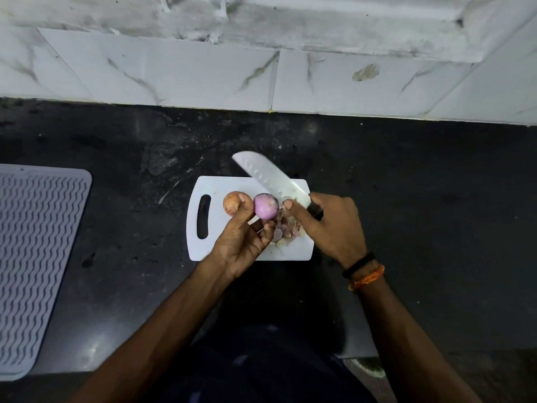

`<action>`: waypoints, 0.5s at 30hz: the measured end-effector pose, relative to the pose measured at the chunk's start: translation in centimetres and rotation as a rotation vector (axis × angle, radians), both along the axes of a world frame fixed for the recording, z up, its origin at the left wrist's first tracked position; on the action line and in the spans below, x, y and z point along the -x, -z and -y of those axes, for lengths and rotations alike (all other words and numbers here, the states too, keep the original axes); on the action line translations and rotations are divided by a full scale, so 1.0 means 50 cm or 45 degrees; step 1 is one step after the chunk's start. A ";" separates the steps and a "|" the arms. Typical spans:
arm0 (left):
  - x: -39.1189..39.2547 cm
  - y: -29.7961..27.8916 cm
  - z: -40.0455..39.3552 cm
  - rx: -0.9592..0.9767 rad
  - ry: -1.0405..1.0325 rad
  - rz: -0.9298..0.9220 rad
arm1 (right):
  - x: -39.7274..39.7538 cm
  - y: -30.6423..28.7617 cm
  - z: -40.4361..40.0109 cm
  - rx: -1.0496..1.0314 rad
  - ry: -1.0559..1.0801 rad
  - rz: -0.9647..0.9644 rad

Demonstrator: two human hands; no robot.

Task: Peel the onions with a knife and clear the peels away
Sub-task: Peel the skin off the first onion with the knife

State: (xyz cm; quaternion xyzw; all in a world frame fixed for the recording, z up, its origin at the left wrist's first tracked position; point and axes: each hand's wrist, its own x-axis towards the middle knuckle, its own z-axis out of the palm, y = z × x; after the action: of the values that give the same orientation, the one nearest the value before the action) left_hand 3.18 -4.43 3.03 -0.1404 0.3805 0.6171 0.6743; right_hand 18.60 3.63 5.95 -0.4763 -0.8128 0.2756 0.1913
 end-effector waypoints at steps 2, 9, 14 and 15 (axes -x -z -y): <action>0.000 0.010 0.003 -0.082 0.006 -0.018 | 0.006 0.000 0.006 0.129 0.132 -0.082; 0.001 0.029 0.002 -0.363 0.053 -0.362 | 0.023 0.005 0.044 0.341 0.310 -0.124; -0.001 0.032 0.001 -0.359 0.035 -0.523 | 0.026 0.007 0.049 0.283 0.314 -0.065; 0.000 0.033 0.000 -0.358 0.032 -0.549 | 0.027 0.007 0.051 0.273 0.296 -0.046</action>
State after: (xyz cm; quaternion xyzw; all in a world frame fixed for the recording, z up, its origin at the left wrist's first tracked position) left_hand 3.21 -4.45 1.38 0.0942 0.4276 0.6711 0.5983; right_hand 17.23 1.10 5.59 -0.5798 -0.7146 0.3453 0.1843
